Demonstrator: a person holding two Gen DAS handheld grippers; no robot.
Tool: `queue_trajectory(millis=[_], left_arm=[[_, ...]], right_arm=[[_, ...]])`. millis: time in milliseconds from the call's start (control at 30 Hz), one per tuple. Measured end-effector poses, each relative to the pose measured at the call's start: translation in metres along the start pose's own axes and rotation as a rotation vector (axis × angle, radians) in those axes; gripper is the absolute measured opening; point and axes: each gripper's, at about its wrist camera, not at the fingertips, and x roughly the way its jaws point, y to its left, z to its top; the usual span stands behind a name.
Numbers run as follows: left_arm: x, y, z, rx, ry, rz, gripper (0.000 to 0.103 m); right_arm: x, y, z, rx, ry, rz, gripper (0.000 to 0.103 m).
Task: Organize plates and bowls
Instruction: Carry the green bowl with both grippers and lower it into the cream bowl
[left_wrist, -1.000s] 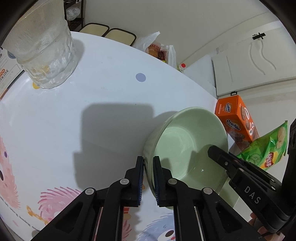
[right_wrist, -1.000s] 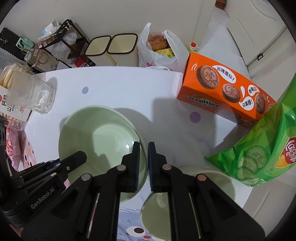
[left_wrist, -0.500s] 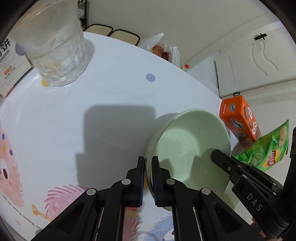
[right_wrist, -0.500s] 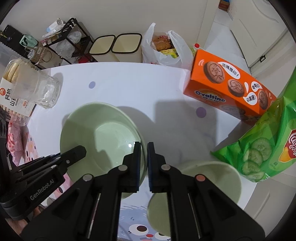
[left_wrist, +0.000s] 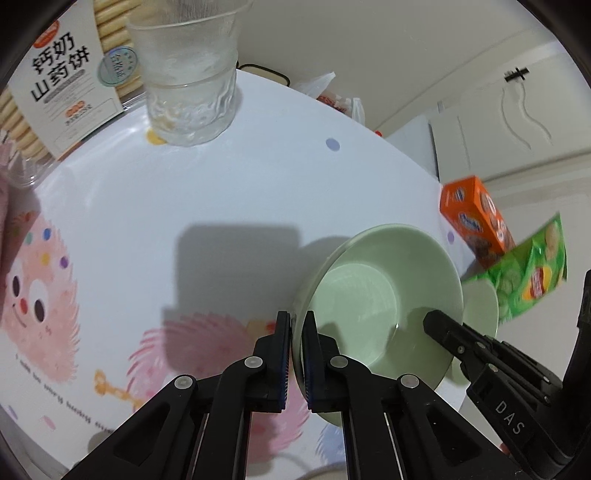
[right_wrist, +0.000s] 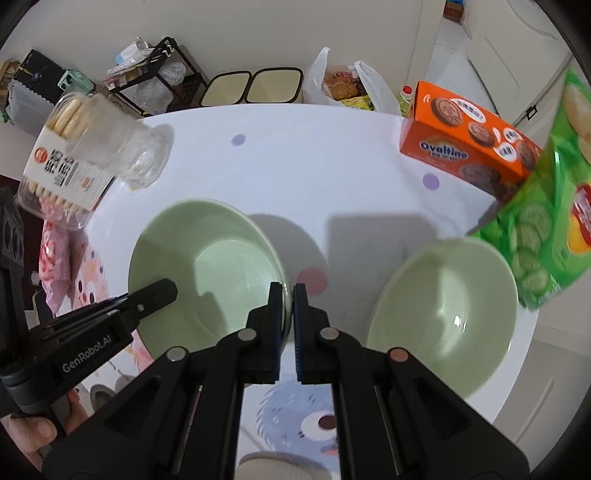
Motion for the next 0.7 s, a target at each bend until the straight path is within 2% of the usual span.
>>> queue_trajectory(millis=[700], left_arm=[[-0.059,-0.030,-0.100,0.231,-0.002,0.017,0.005]], right_arm=[[-0.075,0.003,-0.120,0.110,-0.079,-0.008,0.007]])
